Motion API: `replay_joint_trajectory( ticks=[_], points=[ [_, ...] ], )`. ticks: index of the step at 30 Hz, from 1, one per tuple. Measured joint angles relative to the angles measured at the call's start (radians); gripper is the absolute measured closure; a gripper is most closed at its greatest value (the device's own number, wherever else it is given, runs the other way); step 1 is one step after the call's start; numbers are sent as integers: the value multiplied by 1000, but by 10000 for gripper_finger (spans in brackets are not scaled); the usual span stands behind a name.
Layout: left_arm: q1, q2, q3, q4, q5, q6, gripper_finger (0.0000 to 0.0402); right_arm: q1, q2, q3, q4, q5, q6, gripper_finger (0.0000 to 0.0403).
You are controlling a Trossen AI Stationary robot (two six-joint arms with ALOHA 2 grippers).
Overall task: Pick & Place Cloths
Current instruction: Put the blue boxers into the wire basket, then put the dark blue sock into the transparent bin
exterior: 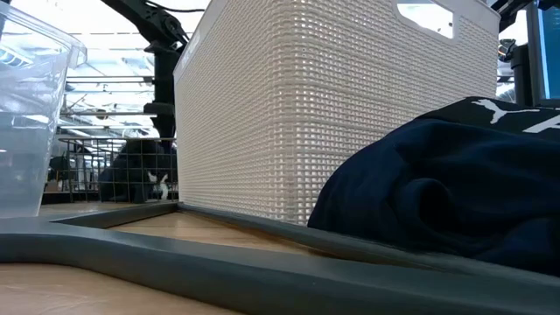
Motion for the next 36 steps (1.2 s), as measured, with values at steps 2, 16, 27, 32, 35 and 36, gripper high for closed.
replay_joint_trajectory(
  ticks=[2,16,27,32,35,36],
  points=[
    [0,0,0,0,-7,-9,294,0,0,0,0,0,0,399],
    [-133,-70,116,-85,-175,-229,192,0,0,0,1,15,85,399],
    [-308,-334,144,-27,-62,-704,257,0,0,0,0,14,73,399],
    [-419,-420,145,33,12,-836,297,0,0,0,0,14,72,399],
    [-498,-447,145,87,32,-871,319,0,0,0,0,14,72,399],
    [-523,-452,145,103,35,-877,327,0,0,0,0,14,72,399]
  ],
)
